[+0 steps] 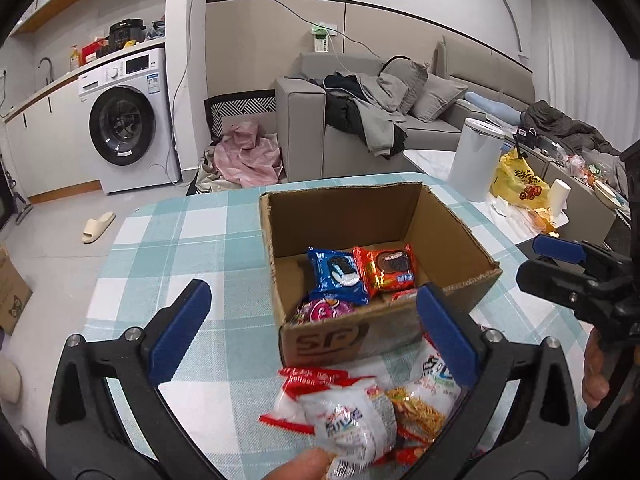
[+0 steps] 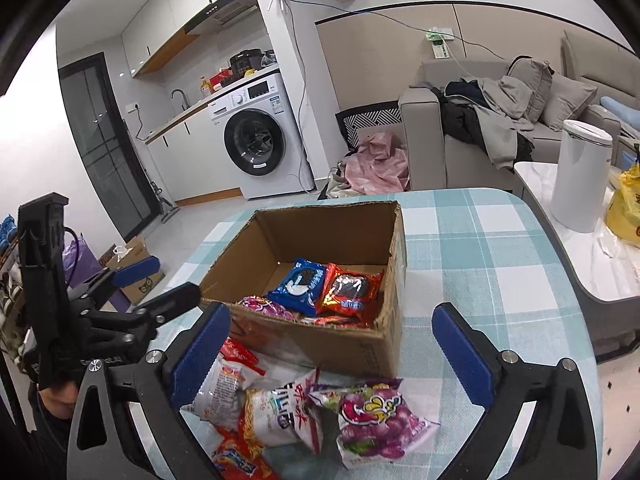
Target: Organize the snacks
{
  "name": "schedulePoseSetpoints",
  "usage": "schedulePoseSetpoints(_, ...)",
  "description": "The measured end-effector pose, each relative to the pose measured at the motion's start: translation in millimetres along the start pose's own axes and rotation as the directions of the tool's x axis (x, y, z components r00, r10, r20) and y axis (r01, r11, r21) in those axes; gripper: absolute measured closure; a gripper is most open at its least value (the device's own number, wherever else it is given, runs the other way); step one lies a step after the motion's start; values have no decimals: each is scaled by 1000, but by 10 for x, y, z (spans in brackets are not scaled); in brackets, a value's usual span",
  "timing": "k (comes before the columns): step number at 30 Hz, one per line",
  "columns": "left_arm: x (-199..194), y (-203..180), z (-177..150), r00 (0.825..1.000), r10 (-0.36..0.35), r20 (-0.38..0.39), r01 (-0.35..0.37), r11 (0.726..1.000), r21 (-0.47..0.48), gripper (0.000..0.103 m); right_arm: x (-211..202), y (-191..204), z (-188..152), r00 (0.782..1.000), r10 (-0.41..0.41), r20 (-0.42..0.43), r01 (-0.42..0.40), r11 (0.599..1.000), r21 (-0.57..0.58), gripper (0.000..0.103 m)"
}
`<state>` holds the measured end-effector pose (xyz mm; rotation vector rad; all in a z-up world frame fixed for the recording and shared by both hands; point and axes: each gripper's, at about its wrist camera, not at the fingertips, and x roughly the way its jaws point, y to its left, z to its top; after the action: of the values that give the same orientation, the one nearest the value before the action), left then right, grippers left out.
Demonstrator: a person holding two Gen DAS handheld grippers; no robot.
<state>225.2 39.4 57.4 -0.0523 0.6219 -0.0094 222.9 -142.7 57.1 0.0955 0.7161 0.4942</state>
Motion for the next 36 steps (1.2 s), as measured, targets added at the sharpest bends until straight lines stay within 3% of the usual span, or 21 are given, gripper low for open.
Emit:
schedulePoseSetpoints(12,-383,103,-506,999,4,-47,-4,1000,8,1,-7,-74,-337,998,-26,-58,27,1000,13,1)
schedulePoseSetpoints(21,-234,102,-736,994,14,-113,-14,1000,-2,1,-8,-218,-436,992,-88,-88,90,995,29,1)
schedulePoseSetpoints(26,-177,110,-789,990,13,-144,-15,1000,-11,1,-43,-312,-439,993,-65,-94,73,993,93,1)
schedulePoseSetpoints(36,-77,27,-851,983,14,-185,-15,1000,-1,1,144,-399,-530,982,-92,-164,111,988,108,1)
